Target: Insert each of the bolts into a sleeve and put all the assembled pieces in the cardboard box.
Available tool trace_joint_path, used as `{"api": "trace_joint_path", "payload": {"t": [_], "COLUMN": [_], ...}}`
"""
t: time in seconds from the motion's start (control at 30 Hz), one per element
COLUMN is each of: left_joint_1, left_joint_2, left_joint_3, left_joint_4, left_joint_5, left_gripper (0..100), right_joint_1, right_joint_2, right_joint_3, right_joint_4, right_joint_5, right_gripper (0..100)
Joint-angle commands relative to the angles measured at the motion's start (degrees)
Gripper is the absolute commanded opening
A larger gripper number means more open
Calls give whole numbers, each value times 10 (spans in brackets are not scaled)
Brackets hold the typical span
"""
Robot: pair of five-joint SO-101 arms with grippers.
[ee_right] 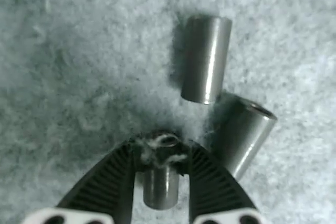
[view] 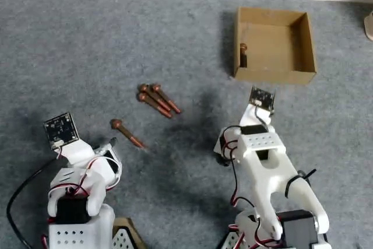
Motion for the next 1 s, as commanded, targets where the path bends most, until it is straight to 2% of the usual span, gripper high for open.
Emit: {"api": "trace_joint_path", "payload": {"t": [0.0, 0.07, 0.23, 0.37, 0.53, 0.77, 0.97], "left_joint_1": [-1, -1, -4, -1, -3, -1, 4], "left_joint_2": [9, 9, 9, 9, 31, 300, 508], "left_joint_3": [-26, -52, -181, -247, -255, -376, -422], "left_joint_4": [-6, -4, 84, 93, 93, 130, 114], "left_joint_5": [5, 4, -4, -18, -18, -18, -2], "left_gripper": [151, 151, 152, 151, 151, 151, 151], "right_joint_1": [-5, -5, -5, -4, 2, 19, 20], "right_joint_2": [-22, -22, -19, -18, -18, -16, -16], "right_joint_3": [5, 11, 15, 16, 16, 18, 18], "right_joint_4": [-24, -29, -33, -33, -34, -64, -64], "right_joint_5": [-5, -5, -5, -4, -4, -4, -4], "right_gripper": [5, 5, 5, 5, 5, 5, 5]}}
